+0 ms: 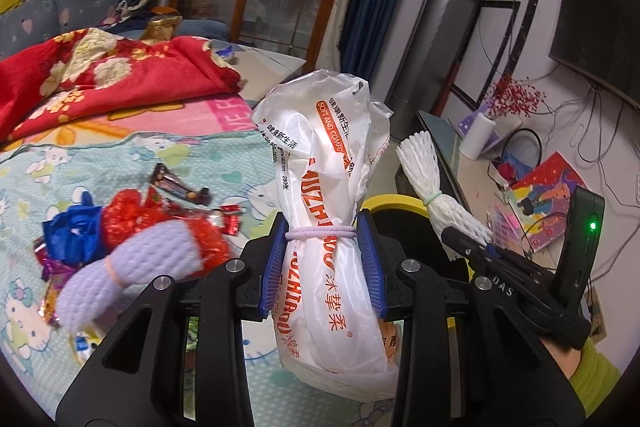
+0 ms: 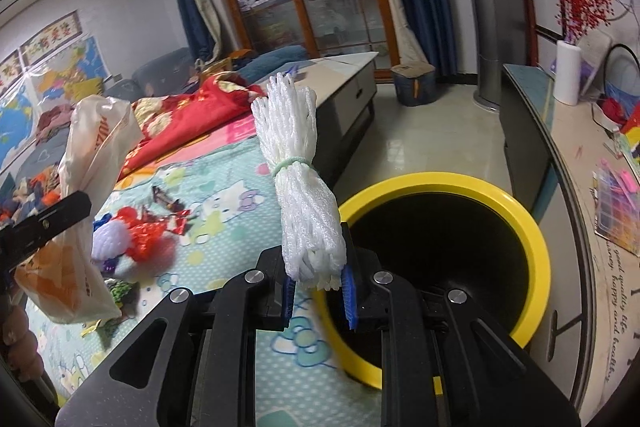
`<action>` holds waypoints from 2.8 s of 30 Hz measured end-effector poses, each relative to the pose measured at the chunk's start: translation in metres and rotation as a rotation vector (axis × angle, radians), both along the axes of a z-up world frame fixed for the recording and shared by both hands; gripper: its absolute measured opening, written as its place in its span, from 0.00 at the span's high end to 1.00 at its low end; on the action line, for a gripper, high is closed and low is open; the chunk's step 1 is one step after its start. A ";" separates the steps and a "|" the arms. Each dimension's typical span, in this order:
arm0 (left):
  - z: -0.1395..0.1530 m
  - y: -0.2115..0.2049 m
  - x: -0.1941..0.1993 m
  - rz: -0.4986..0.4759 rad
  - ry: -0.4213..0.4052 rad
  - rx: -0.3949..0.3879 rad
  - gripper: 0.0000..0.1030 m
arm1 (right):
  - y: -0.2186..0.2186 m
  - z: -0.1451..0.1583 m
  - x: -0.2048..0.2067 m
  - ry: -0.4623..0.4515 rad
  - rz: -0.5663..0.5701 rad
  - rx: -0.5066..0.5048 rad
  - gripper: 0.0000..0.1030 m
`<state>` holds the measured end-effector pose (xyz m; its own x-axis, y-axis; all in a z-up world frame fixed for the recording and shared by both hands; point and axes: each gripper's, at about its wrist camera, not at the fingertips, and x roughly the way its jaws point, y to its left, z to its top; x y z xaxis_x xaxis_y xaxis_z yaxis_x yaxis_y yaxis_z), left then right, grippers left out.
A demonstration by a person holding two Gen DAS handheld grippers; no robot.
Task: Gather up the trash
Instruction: 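Carry both items over the yellow bin and open both tools to drop them, then move both open tools back to the trash on the bed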
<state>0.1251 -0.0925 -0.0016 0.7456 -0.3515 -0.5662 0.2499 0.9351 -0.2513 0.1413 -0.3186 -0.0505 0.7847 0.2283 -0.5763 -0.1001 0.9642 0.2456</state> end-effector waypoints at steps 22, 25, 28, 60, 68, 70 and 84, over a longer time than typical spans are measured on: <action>-0.032 -0.083 0.018 -0.160 0.055 0.045 0.72 | -0.071 -0.027 0.002 0.079 -0.177 0.040 0.82; -0.039 -0.094 0.023 -0.186 0.068 0.049 0.72 | -0.079 -0.033 0.002 0.099 -0.192 0.047 0.82; -0.047 -0.106 0.028 -0.209 0.076 0.059 0.72 | -0.085 -0.039 0.003 0.119 -0.208 0.056 0.82; -0.024 -0.073 0.026 -0.076 -0.041 0.001 0.11 | -0.074 -0.014 -0.013 0.014 -0.247 0.066 0.41; -0.014 -0.039 0.016 0.009 -0.074 -0.010 0.11 | -0.038 -0.001 -0.015 -0.014 -0.164 0.058 0.40; -0.013 -0.032 0.014 0.022 -0.080 -0.012 0.11 | -0.027 0.001 -0.016 -0.021 -0.140 0.052 0.39; -0.005 0.021 0.000 0.139 -0.107 -0.041 0.11 | 0.027 0.012 -0.021 -0.041 -0.007 0.023 0.36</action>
